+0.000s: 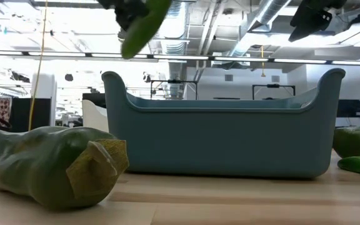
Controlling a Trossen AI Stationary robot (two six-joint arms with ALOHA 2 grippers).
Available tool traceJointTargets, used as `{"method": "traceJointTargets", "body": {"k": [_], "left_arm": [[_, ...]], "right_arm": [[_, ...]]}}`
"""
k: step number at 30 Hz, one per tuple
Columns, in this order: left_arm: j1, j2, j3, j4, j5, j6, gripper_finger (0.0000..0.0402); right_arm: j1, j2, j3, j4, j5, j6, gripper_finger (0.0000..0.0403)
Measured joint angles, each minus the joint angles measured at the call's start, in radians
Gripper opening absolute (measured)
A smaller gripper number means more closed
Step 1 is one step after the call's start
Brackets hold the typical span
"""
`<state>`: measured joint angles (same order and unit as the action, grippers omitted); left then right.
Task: Sort produce into baskets
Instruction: Put the left green cucumber into the white bin, then put the green lime into the yellow bin
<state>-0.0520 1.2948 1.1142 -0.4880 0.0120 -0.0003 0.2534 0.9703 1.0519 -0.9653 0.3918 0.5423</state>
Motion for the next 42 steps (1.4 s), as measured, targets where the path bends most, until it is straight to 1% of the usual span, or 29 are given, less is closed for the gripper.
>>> {"method": "traceJointTargets", "body": {"k": [5,8,13,17,23,27,31,36,40,42], "left_arm": [[0.044,0.058,-0.002,-0.013,-0.003,-0.097,0.0171],[0.065,0.107,-0.003,-0.017,-0.024,-0.151,0.0171],[0.085,0.173,-0.003,-0.019,-0.044,-0.168,0.0176],[0.098,0.205,-0.003,-0.022,-0.024,-0.170,0.0198],[0.098,0.231,-0.003,-0.030,-0.019,-0.170,0.0250],[0.098,0.230,-0.003,-0.028,-0.036,-0.170,0.0281],[0.098,0.226,-0.003,-0.026,-0.053,-0.156,0.0292],[0.098,0.226,-0.003,-0.028,-0.053,-0.117,0.0292],[0.098,0.226,-0.003,-0.028,-0.053,-0.116,0.0292],[0.098,0.226,-0.003,-0.028,-0.053,-0.116,0.0292]], "right_arm": [[0.000,0.000,0.000,-0.001,-0.001,0.000,0.0335],[0.001,0.000,0.000,-0.001,-0.001,0.000,0.0335],[0.003,0.000,0.000,-0.004,-0.008,0.000,0.0335],[0.002,0.000,0.000,-0.054,-0.031,0.000,0.0335],[-0.015,0.000,0.000,-0.182,-0.031,0.053,0.0335],[-0.033,0.000,0.000,-0.231,-0.055,0.115,0.0335],[-0.019,0.000,0.000,-0.221,-0.111,0.213,0.0335],[0.058,0.000,-0.020,-0.198,-0.163,0.314,0.0335],[0.142,0.000,-0.075,-0.130,-0.167,0.454,0.0335],[0.179,0.003,-0.107,-0.102,-0.165,0.553,0.0335]]}}
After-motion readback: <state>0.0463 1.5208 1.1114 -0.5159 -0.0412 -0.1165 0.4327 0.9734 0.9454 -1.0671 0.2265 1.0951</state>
